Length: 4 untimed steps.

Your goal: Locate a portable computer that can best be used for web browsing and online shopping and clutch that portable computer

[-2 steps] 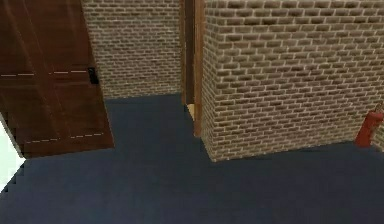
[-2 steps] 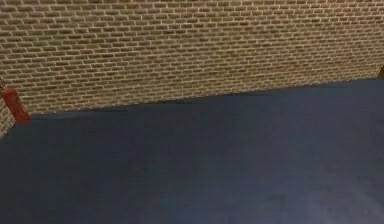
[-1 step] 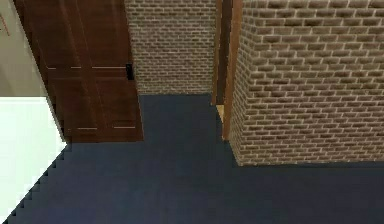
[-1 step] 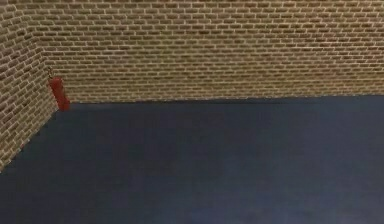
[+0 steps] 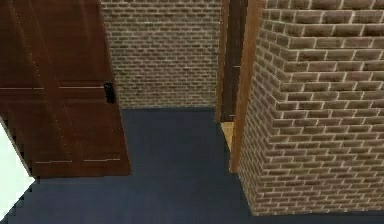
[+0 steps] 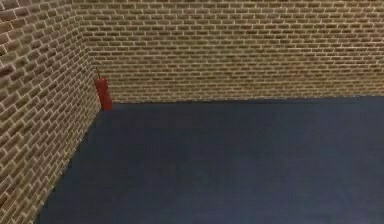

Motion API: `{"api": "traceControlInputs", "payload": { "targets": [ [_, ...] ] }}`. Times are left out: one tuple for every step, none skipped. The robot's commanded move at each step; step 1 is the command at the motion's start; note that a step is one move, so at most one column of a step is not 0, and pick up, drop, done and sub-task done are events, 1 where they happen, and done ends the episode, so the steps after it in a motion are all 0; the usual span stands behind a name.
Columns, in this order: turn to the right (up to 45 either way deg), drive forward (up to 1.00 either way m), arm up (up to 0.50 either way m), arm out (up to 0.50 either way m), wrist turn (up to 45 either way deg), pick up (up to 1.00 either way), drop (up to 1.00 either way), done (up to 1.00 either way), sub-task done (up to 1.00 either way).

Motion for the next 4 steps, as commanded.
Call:
{"api": "traceControlInputs", "payload": {
  "targets": [
    [-45.0, 0.0, 0.0, 0.0, 0.0, 0.0, 0.0, 0.0, 0.0],
    [-3.0, 0.0, 0.0, 0.0, 0.0, 0.0, 0.0, 0.0, 0.0],
    [0.0, 0.4, 0.0, 0.0, 0.0, 0.0, 0.0, 0.0, 0.0],
    [-33.0, 0.0, 0.0, 0.0, 0.0, 0.0, 0.0, 0.0, 0.0]
  ]
}}
